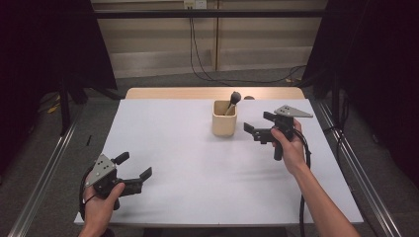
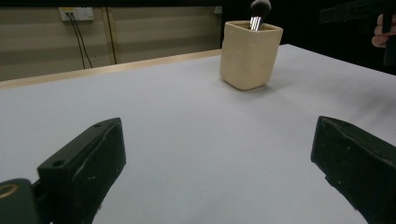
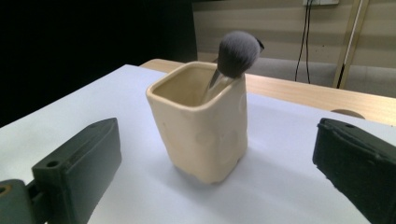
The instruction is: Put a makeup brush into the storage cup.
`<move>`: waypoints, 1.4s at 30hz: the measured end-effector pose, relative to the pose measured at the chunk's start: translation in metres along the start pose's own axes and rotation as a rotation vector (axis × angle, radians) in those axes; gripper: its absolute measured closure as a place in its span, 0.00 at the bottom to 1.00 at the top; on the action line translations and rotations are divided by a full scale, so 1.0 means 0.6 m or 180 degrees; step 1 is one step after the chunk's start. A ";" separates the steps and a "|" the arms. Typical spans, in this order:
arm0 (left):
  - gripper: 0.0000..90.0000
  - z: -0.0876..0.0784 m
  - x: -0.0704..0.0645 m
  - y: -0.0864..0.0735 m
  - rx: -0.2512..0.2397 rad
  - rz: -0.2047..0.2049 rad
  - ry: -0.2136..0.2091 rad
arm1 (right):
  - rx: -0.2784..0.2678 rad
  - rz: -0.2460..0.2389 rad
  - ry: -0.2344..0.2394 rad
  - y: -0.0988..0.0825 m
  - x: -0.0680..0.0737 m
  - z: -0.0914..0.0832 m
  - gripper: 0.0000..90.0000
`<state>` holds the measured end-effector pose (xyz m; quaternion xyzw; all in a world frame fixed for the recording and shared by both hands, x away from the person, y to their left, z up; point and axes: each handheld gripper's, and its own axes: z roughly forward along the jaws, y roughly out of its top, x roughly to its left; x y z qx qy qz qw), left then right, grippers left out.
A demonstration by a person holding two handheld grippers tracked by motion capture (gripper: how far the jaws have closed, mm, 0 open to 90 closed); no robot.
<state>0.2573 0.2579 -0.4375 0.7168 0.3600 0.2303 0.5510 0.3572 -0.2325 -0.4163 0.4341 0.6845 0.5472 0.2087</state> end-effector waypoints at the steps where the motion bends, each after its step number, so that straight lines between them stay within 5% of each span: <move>1: 0.03 0.000 0.001 0.000 0.0000 0.0008 0.0006 | 0.0012 0.0011 0.0017 -0.003 0.001 -0.003 0.00; 42: 0.03 -0.008 0.000 -0.002 0.0010 0.0001 0.0033 | -0.0084 -0.0006 -0.0212 -0.064 0.001 -0.112 0.00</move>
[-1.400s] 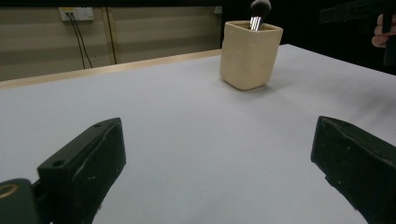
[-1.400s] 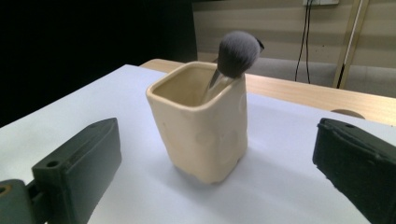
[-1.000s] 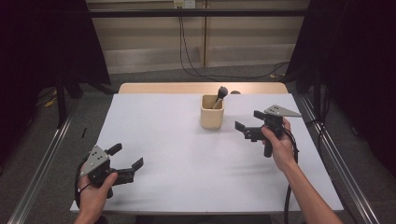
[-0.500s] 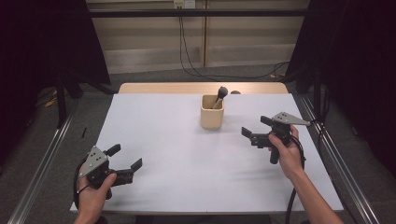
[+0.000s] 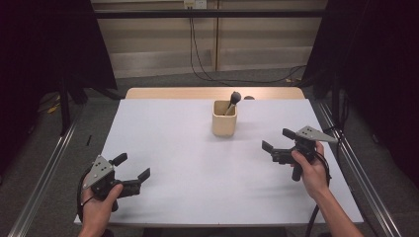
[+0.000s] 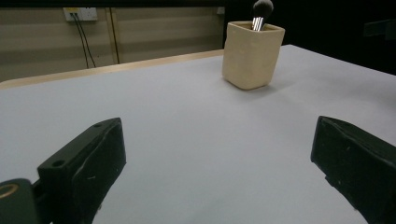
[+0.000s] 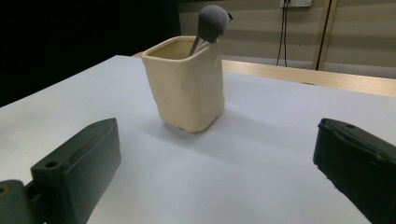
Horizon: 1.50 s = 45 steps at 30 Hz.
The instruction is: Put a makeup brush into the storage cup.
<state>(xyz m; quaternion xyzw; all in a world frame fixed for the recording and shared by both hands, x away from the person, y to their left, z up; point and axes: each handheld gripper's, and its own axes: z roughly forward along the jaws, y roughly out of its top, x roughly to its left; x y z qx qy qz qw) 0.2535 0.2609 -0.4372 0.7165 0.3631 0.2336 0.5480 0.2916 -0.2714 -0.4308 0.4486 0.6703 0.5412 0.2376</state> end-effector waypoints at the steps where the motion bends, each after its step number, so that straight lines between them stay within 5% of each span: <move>1: 0.03 0.000 -0.001 0.000 -0.0002 -0.0018 0.0005 | -0.0005 0.0002 -0.0006 -0.002 0.000 -0.002 0.00; 25: 0.03 -0.008 -0.004 -0.001 -0.0001 0.0000 0.0007 | -0.0040 0.0002 -0.0258 -0.048 0.017 -0.077 0.00; 45: 0.03 -0.009 -0.006 0.000 -0.0017 -0.0010 -0.0039 | -0.0090 0.0127 -0.0437 -0.081 0.005 -0.119 0.00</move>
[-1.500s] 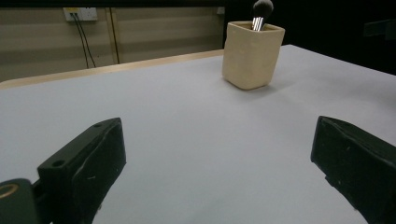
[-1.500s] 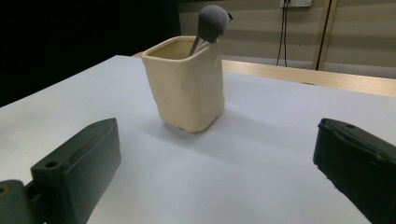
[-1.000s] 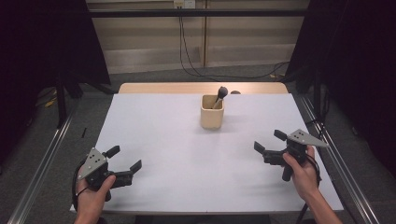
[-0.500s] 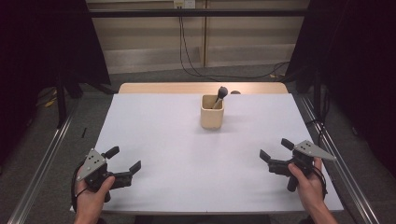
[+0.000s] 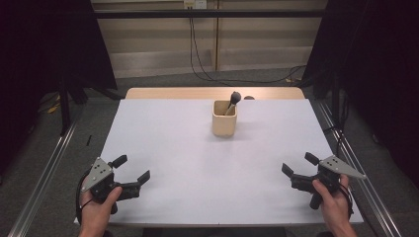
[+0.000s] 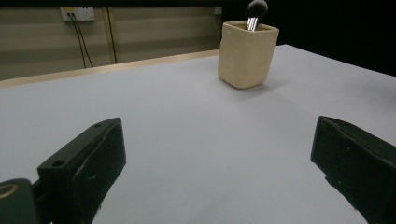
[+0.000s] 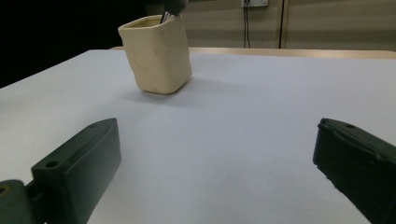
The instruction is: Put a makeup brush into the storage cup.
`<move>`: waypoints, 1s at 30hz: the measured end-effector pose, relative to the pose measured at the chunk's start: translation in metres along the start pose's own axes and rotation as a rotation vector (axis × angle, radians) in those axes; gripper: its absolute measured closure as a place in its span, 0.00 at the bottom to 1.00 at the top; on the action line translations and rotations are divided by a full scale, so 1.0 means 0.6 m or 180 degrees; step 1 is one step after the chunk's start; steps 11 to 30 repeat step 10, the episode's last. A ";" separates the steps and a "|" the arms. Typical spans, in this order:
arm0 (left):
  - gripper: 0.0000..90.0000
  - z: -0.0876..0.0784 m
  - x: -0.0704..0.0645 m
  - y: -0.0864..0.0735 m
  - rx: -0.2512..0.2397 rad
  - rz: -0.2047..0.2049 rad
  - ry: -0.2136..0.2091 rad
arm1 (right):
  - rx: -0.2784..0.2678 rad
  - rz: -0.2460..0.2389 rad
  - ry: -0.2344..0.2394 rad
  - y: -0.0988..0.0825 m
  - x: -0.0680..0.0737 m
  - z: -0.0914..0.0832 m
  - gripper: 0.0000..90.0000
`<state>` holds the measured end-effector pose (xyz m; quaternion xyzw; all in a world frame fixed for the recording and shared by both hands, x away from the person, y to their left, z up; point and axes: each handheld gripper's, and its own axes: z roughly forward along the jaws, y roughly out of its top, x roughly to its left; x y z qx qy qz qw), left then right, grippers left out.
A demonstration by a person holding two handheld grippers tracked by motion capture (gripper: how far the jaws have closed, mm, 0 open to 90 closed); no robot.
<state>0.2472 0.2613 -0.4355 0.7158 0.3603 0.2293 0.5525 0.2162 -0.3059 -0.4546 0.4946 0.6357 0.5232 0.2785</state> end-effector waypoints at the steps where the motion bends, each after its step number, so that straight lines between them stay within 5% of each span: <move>1: 0.03 0.000 0.001 -0.001 0.0000 -0.0004 -0.0002 | -0.0009 -0.0008 -0.0002 0.000 -0.001 -0.001 0.00; 30: 0.03 0.000 0.001 -0.001 0.0017 -0.0003 0.0013 | 0.0001 -0.0039 0.0046 -0.001 0.005 0.003 0.00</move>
